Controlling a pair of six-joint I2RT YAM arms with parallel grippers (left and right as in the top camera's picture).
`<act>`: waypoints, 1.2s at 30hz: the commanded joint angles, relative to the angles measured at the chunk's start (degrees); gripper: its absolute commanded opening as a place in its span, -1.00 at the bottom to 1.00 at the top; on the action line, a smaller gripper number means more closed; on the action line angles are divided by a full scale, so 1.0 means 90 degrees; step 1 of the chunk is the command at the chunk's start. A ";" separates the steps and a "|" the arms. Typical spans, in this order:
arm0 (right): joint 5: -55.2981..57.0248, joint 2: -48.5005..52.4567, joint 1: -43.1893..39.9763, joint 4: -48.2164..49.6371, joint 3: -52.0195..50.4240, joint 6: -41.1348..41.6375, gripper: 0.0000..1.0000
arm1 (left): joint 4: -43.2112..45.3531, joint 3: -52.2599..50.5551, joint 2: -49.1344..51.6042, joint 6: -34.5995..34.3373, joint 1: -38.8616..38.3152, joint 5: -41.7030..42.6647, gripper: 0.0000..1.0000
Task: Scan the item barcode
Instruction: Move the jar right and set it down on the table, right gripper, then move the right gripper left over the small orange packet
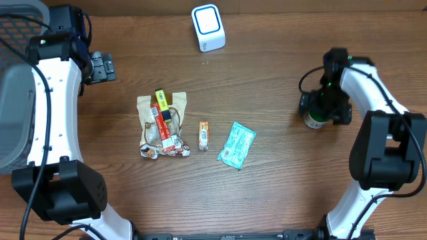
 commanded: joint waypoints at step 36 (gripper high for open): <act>-0.2363 -0.0338 0.3891 0.1639 -0.0418 0.1297 0.00 | 0.0027 0.0104 -0.0017 0.0119 0.0010 -0.0036 0.99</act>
